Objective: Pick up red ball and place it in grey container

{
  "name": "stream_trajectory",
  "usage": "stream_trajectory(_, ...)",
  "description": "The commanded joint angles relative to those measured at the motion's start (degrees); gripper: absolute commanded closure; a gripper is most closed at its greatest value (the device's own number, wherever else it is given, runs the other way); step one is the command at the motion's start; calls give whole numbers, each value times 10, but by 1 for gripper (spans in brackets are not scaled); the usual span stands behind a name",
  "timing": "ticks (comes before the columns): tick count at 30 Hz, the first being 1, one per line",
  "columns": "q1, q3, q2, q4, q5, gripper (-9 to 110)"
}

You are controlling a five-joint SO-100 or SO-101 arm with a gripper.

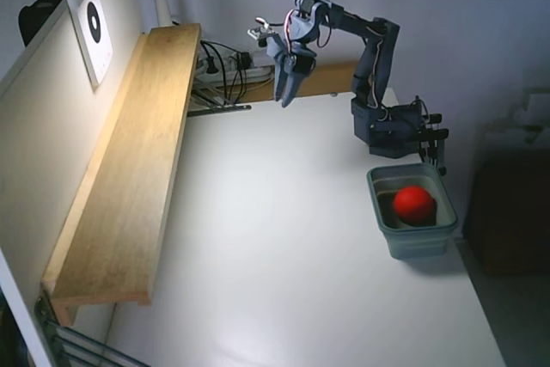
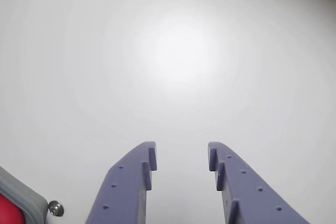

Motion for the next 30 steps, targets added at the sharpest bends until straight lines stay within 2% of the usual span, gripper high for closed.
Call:
stream_trajectory(1,52,8,35,17,3,94)
stream_trajectory(15,206,31,90,42,3,101)
stream_trajectory(30,272,40,113,53,3,104)
